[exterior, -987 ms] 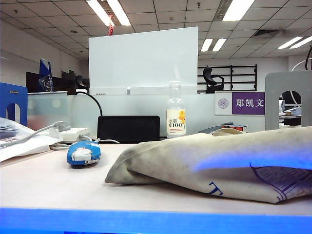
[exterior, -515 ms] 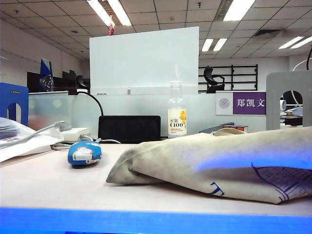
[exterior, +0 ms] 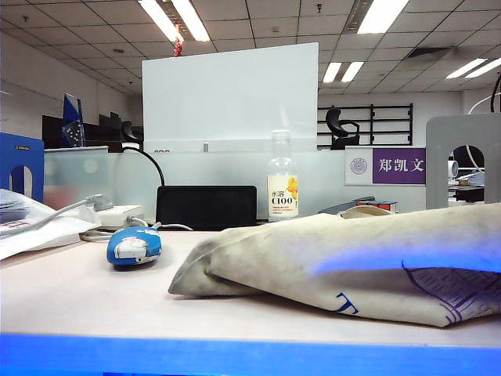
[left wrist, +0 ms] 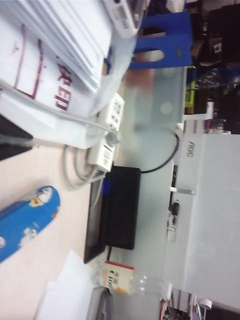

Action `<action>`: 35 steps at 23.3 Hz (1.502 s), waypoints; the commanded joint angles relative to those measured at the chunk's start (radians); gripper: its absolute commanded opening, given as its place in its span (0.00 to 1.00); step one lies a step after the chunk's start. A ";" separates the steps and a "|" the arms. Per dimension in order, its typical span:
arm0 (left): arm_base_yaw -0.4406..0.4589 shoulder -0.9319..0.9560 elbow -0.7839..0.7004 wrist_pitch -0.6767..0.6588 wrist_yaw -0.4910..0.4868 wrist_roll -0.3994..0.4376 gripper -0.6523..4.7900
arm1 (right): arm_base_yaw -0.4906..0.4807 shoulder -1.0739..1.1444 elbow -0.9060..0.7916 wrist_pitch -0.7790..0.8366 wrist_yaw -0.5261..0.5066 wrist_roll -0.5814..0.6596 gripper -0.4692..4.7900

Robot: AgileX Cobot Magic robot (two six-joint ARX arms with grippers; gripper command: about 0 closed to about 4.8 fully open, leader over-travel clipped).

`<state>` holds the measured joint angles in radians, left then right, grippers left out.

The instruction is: Take the glasses case out of the canvas bag and put it on the table.

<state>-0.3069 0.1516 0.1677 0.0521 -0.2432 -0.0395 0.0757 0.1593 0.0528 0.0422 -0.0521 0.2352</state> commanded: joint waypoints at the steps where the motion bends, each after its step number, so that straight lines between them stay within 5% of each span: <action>1: -0.001 0.000 -0.058 0.097 0.000 -0.002 0.11 | -0.001 -0.001 -0.027 0.014 0.054 0.000 0.08; 6: -0.001 -0.001 -0.137 0.140 0.066 0.001 0.11 | 0.000 0.001 -0.051 -0.010 0.042 -0.007 0.08; 12: 0.000 -0.002 -0.160 0.040 0.032 0.014 0.11 | -0.001 0.001 -0.051 -0.052 0.032 -0.032 0.08; 35: 0.000 -0.002 -0.160 0.029 0.000 0.005 0.11 | 0.000 0.000 -0.051 -0.061 0.024 -0.003 0.08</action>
<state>-0.3061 0.1501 0.0074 0.0700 -0.2390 -0.0345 0.0753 0.1596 0.0093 -0.0284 -0.0265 0.2276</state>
